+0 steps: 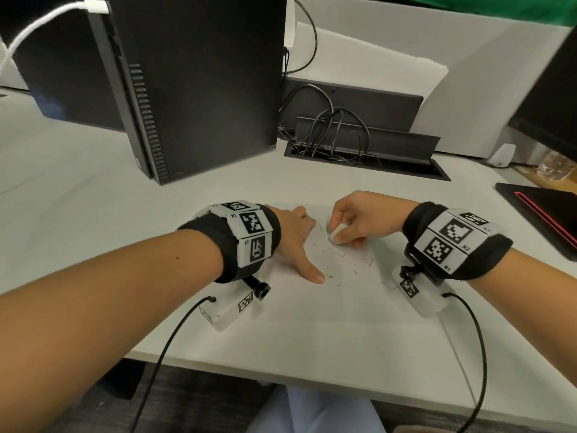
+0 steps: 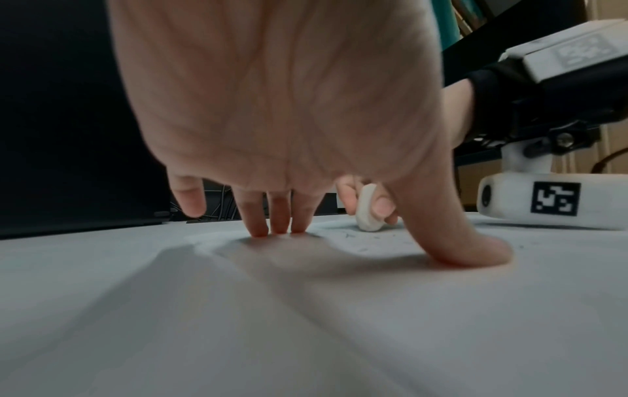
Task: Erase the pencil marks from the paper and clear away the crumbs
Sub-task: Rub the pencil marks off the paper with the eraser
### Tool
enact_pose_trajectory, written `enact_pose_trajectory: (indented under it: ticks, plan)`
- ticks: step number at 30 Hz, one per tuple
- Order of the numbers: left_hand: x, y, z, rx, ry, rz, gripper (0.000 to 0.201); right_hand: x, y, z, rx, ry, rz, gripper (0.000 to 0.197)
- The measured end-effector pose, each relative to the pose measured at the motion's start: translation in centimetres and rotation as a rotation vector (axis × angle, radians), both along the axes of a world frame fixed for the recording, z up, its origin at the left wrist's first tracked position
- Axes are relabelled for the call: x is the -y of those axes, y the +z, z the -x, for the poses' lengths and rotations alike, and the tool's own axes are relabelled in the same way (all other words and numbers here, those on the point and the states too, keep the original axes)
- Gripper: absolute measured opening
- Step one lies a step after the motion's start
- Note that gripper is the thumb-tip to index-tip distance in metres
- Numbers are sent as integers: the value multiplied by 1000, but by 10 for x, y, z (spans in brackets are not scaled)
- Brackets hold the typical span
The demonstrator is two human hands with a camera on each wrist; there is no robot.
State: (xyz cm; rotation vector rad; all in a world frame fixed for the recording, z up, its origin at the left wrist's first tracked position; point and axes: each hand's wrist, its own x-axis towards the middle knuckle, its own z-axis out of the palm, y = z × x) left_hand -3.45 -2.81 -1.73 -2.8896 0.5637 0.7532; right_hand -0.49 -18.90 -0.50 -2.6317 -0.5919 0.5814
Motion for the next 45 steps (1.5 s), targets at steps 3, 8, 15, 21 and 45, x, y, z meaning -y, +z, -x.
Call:
enact_pose_trajectory:
  ticks: [3, 8, 15, 21, 45]
  plan:
    - [2, -1, 0, 17, -15, -22, 106, -6, 0, 2, -14, 56, 8, 8]
    - [2, -4, -4, 15, -13, -15, 105, -10, -4, 5, -92, 122, -13, 8]
    - [6, -1, -5, 6, -3, -67, 109, -8, -6, 12, -93, 167, -3, 8]
    - [10, 3, -2, 1, -3, -94, 111, -3, -3, 0, 65, 82, 54, 7]
    - [12, 5, -2, -24, -31, -126, 107, 0, -4, 2, 103, 35, 55, 6]
